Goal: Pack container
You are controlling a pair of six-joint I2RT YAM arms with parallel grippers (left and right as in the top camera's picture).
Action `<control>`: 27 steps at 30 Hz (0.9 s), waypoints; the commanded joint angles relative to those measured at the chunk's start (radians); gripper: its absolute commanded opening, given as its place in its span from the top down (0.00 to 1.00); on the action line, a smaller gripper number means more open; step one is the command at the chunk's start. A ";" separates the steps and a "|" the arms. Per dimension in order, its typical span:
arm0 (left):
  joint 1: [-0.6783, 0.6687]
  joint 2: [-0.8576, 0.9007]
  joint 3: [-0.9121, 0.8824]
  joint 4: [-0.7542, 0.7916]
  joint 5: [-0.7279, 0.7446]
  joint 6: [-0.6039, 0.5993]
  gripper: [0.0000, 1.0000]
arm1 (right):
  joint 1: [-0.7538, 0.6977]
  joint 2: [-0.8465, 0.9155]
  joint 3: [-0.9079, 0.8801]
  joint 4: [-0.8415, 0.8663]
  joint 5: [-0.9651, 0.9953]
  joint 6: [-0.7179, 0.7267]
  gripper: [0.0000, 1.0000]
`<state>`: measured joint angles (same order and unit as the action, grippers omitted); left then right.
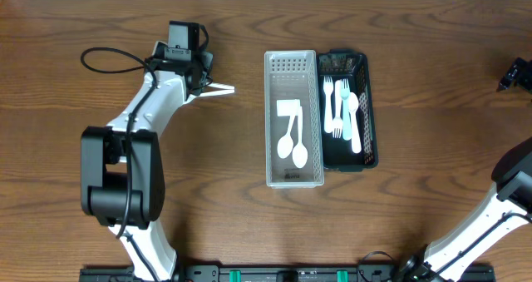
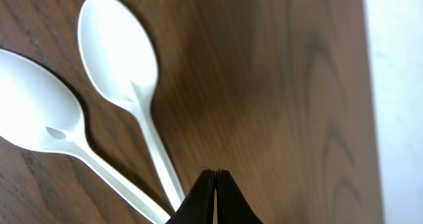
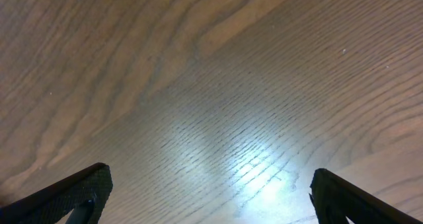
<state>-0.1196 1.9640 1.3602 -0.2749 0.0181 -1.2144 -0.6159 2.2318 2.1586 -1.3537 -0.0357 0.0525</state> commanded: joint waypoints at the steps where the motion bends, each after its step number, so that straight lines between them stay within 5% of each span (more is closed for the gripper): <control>1: 0.001 0.022 0.020 -0.008 -0.025 0.006 0.94 | 0.001 -0.025 -0.002 0.000 0.002 0.014 0.01; 27: 0.014 0.060 0.020 -0.139 -0.031 -0.058 0.94 | 0.001 -0.025 -0.002 0.000 0.002 0.014 0.01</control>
<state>-0.1184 2.0144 1.3602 -0.4084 0.0147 -1.2602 -0.6159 2.2318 2.1586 -1.3537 -0.0357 0.0525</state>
